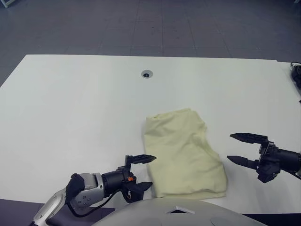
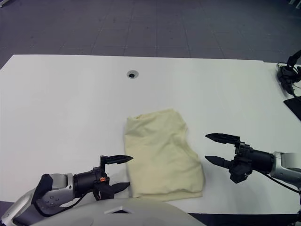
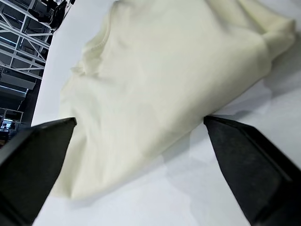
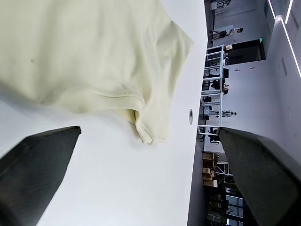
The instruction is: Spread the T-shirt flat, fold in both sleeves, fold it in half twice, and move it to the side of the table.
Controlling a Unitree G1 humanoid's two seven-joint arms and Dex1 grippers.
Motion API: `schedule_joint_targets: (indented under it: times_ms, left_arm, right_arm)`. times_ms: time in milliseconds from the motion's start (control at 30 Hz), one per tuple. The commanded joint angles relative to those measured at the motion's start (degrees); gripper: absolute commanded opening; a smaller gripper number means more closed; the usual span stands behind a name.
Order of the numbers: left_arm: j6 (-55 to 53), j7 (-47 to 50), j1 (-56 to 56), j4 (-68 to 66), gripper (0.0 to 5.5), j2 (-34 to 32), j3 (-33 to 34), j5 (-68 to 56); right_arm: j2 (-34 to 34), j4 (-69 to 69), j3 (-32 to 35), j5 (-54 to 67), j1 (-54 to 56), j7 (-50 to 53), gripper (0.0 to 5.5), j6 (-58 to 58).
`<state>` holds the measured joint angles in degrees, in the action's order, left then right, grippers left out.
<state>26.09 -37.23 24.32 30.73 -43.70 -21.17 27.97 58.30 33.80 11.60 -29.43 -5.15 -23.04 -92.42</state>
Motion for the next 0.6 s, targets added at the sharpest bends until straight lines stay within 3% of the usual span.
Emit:
schedule_joint_targets:
  times_ms: [33, 600]
  left_arm:
    - [7.88, -4.2, 2.9, 2.14, 4.36, -0.55, -12.39, 2.59]
    - [8.9, -4.41, 0.53, -0.26, 1.08, -3.13, -15.65, 4.4]
  right_arm:
    - [1.97, 1.67, 1.21, -3.41, 1.46, 2.91, 5.4, -0.07]
    - [-0.57, 2.8, -0.6, -10.12, 5.68, 11.49, 5.4, -0.03]
